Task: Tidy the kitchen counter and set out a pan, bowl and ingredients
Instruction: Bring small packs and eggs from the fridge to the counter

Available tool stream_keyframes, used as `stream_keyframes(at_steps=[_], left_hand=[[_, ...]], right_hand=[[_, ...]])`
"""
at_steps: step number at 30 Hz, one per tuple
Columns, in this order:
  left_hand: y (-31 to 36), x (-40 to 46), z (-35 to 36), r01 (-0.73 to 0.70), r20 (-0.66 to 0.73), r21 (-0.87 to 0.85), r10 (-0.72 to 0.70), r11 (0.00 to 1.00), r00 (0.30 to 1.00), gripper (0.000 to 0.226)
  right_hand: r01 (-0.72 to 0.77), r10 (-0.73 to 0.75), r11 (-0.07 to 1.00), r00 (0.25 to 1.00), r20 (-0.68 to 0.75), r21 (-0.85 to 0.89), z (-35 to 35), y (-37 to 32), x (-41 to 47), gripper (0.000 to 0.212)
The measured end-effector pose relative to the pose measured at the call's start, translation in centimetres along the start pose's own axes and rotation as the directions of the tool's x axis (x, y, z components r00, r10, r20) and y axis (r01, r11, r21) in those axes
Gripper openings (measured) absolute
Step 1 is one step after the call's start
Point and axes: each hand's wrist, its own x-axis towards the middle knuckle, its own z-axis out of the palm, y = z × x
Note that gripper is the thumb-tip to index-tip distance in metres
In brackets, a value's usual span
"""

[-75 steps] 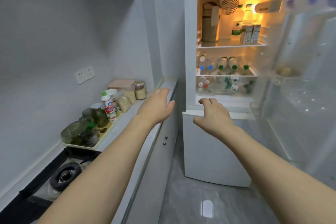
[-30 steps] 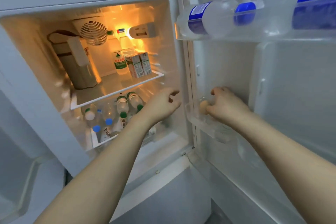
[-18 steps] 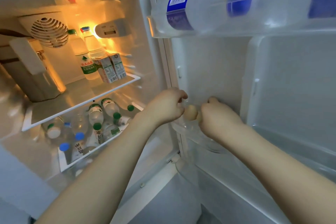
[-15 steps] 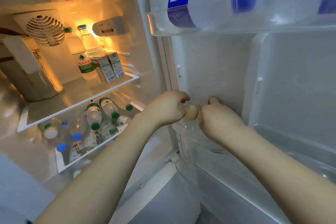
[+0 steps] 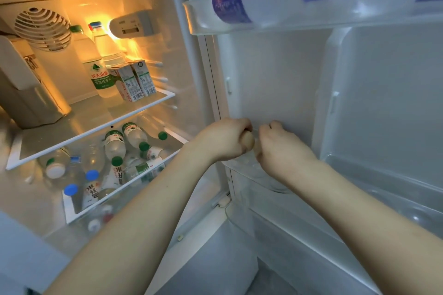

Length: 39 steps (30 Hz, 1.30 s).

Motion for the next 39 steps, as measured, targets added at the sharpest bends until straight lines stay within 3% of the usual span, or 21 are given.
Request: stream_keyframes(at_steps=[6,10,13,17,20,26,32,36,39], left_hand=[[-0.4,-0.8,0.0,-0.03,-0.089,-0.103,0.021,0.994,0.996,0.023],[-1.1,-1.9,-0.2,-0.046,-0.222,-0.232,-0.007,0.972,0.975,0.025],[-1.9,-2.8,-0.8,-0.019,-0.294,-0.402,-0.109,0.916,0.95,0.03],[-3.0,-5.0,-1.2,0.025,-0.301,-0.651,-0.288,0.759,0.909,0.032],[-3.9,-7.1,-1.2,0.04,-0.255,-0.809,-0.412,0.587,0.875,0.035],[-6.0,-14.4,-1.1,0.016,-0.149,-0.964,-0.59,0.265,0.793,0.042],[-7.7,-24.7,-1.2,-0.025,-0.118,-0.99,-0.725,0.137,0.679,0.029],[-7.8,-32.5,-0.4,-0.042,-0.085,-0.996,-0.815,0.074,0.573,0.024],[-6.8,-38.1,0.9,-0.035,-0.045,-0.999,-0.878,0.033,0.477,0.019]], right_hand=[[-0.092,0.095,0.969,0.995,-0.003,0.232,-0.6,0.4,0.1,0.019],[-0.151,0.192,0.88,0.98,-0.046,0.451,-1.3,0.6,0.1,0.018],[-0.192,0.288,0.703,0.957,-0.028,0.684,-1.9,0.7,0.1,0.021],[-0.189,0.33,0.265,0.939,0.095,0.945,-2.5,-0.1,0.2,0.025],[-0.158,0.257,0.073,0.957,0.135,0.985,-3.1,-1.4,0.3,0.028],[-0.198,0.008,-0.034,0.98,0.199,0.98,-2.5,-7.6,-0.9,0.032],[-0.374,-0.222,-0.205,0.918,0.329,0.905,-0.6,-15.6,-4.6,0.016],[-0.489,-0.347,-0.216,0.847,0.402,0.845,1.3,-20.4,-8.6,0.01],[-0.568,-0.447,-0.148,0.768,0.458,0.809,2.5,-23.4,-12.1,0.009]])
